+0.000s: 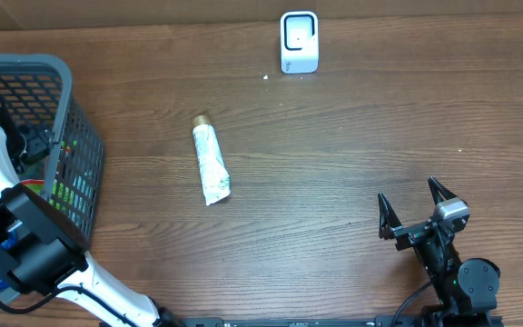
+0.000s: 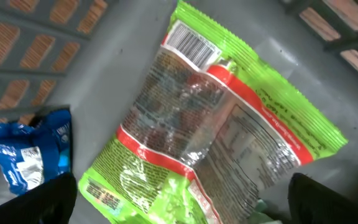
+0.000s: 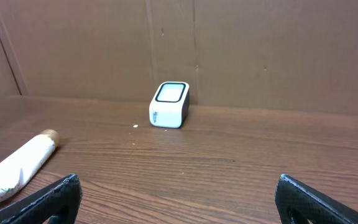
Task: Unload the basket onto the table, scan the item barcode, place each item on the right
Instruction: 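Reach into the basket toward the green candy bag with the left gripper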
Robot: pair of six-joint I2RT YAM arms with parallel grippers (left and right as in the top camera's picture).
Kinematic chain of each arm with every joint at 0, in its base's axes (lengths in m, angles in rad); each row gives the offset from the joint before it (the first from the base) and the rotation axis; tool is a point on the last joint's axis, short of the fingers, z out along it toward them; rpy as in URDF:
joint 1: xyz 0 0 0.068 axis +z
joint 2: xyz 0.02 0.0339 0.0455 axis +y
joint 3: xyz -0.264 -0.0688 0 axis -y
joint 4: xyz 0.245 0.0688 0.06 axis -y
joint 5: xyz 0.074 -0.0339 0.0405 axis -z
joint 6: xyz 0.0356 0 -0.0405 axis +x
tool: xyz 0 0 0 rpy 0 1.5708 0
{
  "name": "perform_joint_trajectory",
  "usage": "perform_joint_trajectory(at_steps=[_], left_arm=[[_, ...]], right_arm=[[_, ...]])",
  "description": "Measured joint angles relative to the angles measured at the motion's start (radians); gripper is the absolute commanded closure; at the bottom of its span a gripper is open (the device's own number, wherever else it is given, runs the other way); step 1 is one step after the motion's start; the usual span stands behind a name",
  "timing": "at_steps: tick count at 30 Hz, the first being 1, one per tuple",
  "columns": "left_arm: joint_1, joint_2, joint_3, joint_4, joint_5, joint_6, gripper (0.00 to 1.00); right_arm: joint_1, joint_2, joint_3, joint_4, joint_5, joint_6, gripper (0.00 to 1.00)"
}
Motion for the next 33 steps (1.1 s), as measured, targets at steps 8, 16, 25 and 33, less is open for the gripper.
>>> perform_joint_trajectory(at_steps=[8, 16, 25, 33], left_arm=[[0.026, 0.000, -0.018, 0.065, -0.001, 0.055, 0.00], [0.027, 0.000, -0.111, 0.202, 0.001, 0.142, 0.00], [0.027, 0.000, -0.262, 0.344, 0.043, 0.209, 0.29], [0.031, -0.023, -0.309, 0.366, 0.061, 0.138, 0.96]], right_arm=[[0.000, 0.000, 0.000, 0.000, 0.000, 0.000, 0.00], [0.000, 0.000, 0.000, 0.000, 0.000, 0.000, 0.00], [0.000, 0.000, 0.000, 0.000, 0.000, 0.000, 0.00], [0.000, 0.000, 0.000, 0.000, 0.000, 0.000, 0.00]])
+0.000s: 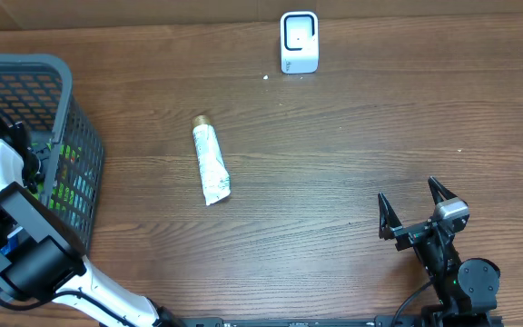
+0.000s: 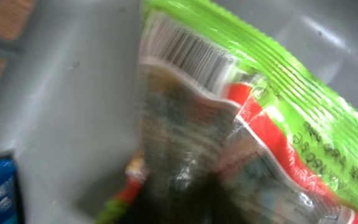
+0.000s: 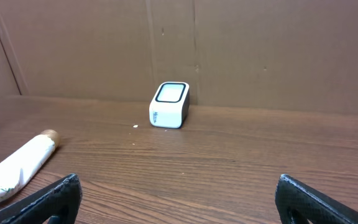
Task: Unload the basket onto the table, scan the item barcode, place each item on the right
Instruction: 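Reach into the basket toward the green candy bag with the left gripper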
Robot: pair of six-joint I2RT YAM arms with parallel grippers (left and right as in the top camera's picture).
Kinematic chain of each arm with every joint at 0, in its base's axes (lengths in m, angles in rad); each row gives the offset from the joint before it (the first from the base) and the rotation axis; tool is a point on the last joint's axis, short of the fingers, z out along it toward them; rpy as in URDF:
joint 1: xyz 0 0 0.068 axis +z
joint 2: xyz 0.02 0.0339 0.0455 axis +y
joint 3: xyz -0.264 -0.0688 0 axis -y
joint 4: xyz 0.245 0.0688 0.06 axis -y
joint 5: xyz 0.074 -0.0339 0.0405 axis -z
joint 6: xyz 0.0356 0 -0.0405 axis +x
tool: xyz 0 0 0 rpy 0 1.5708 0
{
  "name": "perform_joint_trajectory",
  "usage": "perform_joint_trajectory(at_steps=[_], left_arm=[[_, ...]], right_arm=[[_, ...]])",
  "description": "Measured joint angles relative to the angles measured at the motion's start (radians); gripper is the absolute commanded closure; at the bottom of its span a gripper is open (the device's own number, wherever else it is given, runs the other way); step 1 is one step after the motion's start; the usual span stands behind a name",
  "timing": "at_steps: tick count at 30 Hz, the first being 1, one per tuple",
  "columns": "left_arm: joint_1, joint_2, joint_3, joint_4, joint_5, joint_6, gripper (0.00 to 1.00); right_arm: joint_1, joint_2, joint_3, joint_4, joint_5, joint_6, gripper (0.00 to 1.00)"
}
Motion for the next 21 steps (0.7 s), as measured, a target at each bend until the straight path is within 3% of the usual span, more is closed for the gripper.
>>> perform_joint_trajectory(at_steps=[6, 13, 20, 21], left_arm=[[0.002, -0.004, 0.013, -0.072, 0.034, -0.079, 0.96], [-0.001, -0.010, 0.186, -0.334, 0.080, -0.203, 0.96], [-0.032, -0.196, 0.387, -0.415, 0.101, -0.266, 0.96], [-0.040, -0.240, 0.399, -0.419, 0.102, -0.269, 0.84]], right_arm=[[0.000, 0.000, 0.000, -0.001, 0.000, 0.000, 0.00], [0.000, 0.000, 0.000, 0.000, 0.000, 0.000, 0.00], [0.000, 0.000, 0.000, 0.000, 0.000, 0.000, 0.00], [0.000, 0.000, 0.000, 0.000, 0.000, 0.001, 0.00]])
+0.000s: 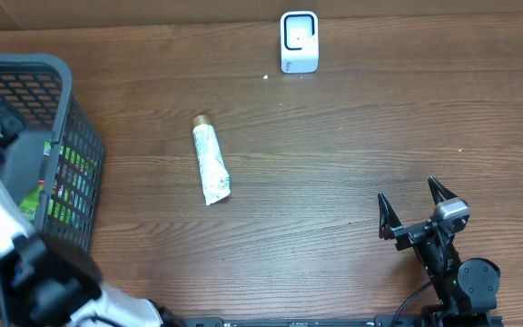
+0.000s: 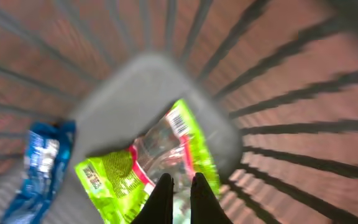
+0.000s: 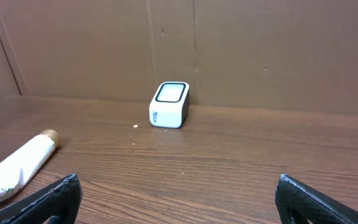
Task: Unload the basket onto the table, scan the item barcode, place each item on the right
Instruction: 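Reach into the basket toward the green candy bag with the left gripper, then grasp the green candy bag with the left gripper and lift it out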
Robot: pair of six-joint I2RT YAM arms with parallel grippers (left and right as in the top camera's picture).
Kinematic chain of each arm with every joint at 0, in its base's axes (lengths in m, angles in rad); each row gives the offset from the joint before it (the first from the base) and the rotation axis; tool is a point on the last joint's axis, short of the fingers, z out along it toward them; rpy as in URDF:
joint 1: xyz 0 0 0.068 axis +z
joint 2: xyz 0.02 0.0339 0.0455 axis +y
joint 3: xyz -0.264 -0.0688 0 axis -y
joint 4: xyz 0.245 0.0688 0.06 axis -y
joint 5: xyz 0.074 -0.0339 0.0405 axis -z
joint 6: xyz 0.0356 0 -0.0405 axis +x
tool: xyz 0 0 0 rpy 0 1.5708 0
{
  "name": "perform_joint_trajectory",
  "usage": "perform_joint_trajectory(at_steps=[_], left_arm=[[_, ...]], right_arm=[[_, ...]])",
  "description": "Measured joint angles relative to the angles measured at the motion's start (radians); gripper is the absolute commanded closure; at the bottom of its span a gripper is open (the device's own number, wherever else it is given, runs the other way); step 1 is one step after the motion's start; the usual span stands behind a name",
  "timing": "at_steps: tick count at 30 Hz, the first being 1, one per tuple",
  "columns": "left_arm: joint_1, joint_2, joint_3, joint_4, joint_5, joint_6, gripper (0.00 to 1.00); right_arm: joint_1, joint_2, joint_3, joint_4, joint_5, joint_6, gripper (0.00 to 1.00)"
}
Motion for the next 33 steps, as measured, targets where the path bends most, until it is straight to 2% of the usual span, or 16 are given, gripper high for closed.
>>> perform_joint_trajectory(at_steps=[1, 2, 3, 4, 9, 14, 23, 32, 33], left_arm=[[-0.006, -0.031, 0.009, -0.008, -0.001, -0.002, 0.62], [-0.012, -0.067, 0.017, -0.016, -0.001, -0.006, 0.23], [-0.018, -0.092, 0.021, -0.023, -0.002, -0.003, 0.08], [-0.021, -0.105, 0.021, -0.028, -0.003, -0.004, 0.00], [-0.021, -0.057, -0.067, -0.037, -0.008, -0.023, 0.00], [-0.012, 0.074, -0.223, 0.002, -0.026, -0.136, 0.00], [-0.002, 0.121, -0.435, 0.208, -0.069, -0.259, 0.00], [-0.003, 0.128, -0.601, 0.438, -0.148, -0.264, 0.00], [-0.003, 0.130, -0.605, 0.446, -0.148, -0.264, 0.07]], right_arm=[[0.000, 0.000, 0.000, 0.000, 0.000, 0.000, 0.00], [0.000, 0.000, 0.000, 0.000, 0.000, -0.001, 0.00], [0.000, 0.000, 0.000, 0.000, 0.000, 0.000, 0.00], [0.000, 0.000, 0.000, 0.000, 0.000, 0.000, 0.00], [0.000, 0.000, 0.000, 0.000, 0.000, 0.000, 0.00], [0.000, 0.000, 0.000, 0.000, 0.000, -0.001, 0.00], [0.000, 0.000, 0.000, 0.000, 0.000, -0.001, 0.00], [0.000, 0.000, 0.000, 0.000, 0.000, -0.001, 0.00], [0.000, 0.000, 0.000, 0.000, 0.000, 0.000, 0.00]])
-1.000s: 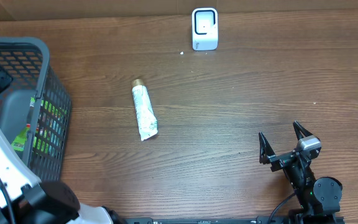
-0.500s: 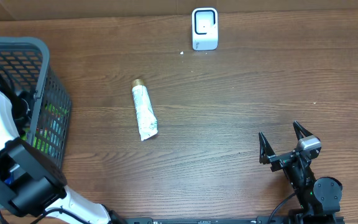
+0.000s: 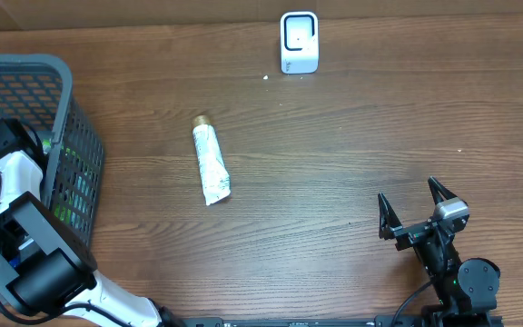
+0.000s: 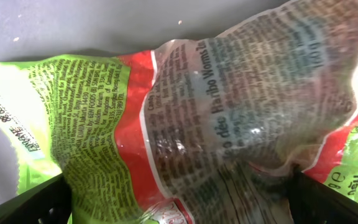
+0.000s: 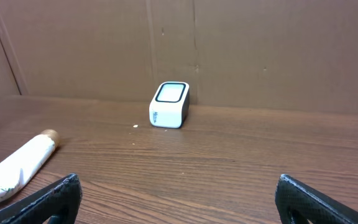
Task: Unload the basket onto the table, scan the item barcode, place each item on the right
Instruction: 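Grasp the green candy bag with the left gripper and lift it out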
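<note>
A green and red candy bag (image 4: 185,93) with a clear printed window lies on the grey floor of the basket (image 4: 73,25) and fills the left wrist view. My left gripper (image 4: 179,202) is open right over it, its dark fingers (image 4: 33,205) at the two lower corners with the bag between them. No barcode shows in this view. In the overhead view the left arm (image 3: 12,150) reaches down into the basket (image 3: 25,62). The white scanner (image 3: 299,41) stands at the far edge. My right gripper (image 3: 416,218) rests open near the front right.
A white tube (image 3: 211,163) with a gold cap lies on the wood table between basket and scanner; it also shows at the left as the tube (image 5: 14,168) in the right wrist view, with the scanner (image 5: 169,104) ahead before a cardboard wall.
My left gripper was shut and high over the basket floor, with the bag lying far below. Now it is open and low, close onto the bag. The right arm has not moved.
First my left gripper was open above the candy bag in the basket, its barcode facing up. Then it was pressed close to the bag. Then it was raised and shut, the bag still on the basket floor. Now it is down again, open over the bag.
</note>
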Robot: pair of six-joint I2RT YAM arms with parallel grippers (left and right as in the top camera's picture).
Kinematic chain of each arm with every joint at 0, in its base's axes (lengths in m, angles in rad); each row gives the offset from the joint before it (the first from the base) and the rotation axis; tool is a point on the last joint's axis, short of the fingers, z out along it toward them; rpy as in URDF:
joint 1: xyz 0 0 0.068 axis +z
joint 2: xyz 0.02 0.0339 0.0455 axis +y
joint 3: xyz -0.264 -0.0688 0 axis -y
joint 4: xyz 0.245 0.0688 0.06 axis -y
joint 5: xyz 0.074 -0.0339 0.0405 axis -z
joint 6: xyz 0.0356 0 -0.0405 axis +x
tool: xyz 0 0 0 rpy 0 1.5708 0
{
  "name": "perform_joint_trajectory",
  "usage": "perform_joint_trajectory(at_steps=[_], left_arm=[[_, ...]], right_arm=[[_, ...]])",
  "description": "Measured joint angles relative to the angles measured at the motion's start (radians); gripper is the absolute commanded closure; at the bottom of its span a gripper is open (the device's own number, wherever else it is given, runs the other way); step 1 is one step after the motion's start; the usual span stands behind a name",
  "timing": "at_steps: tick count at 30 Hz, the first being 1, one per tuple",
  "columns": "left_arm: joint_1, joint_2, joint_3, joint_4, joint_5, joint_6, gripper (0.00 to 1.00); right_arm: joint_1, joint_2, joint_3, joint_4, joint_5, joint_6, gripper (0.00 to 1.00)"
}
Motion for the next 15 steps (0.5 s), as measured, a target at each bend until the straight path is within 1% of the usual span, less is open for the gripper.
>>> perform_joint_trajectory(at_steps=[1, 2, 3, 9, 12, 15], left_arm=[[0.000, 0.005, -0.001, 0.006, 0.000, 0.000, 0.23], [0.000, 0.010, -0.001, 0.009, 0.001, 0.000, 0.51], [0.000, 0.013, 0.000, 0.010, 0.000, -0.003, 0.96], [-0.002, 0.031, 0.024, 0.010, -0.004, 0.007, 0.96], [-0.001, 0.031, 0.048, -0.029, -0.001, 0.011, 0.96], [-0.001, 0.029, 0.072, -0.105, 0.019, 0.029, 0.96]], right_arm=[[0.000, 0.000, 0.000, 0.001, 0.000, 0.000, 0.00], [0.000, 0.000, 0.000, 0.000, 0.000, 0.000, 0.00], [0.000, 0.000, 0.000, 0.000, 0.000, 0.000, 0.00], [0.000, 0.000, 0.000, 0.000, 0.000, 0.000, 0.00], [0.000, 0.000, 0.000, 0.000, 0.000, 0.000, 0.00], [0.000, 0.000, 0.000, 0.000, 0.000, 0.000, 0.00]])
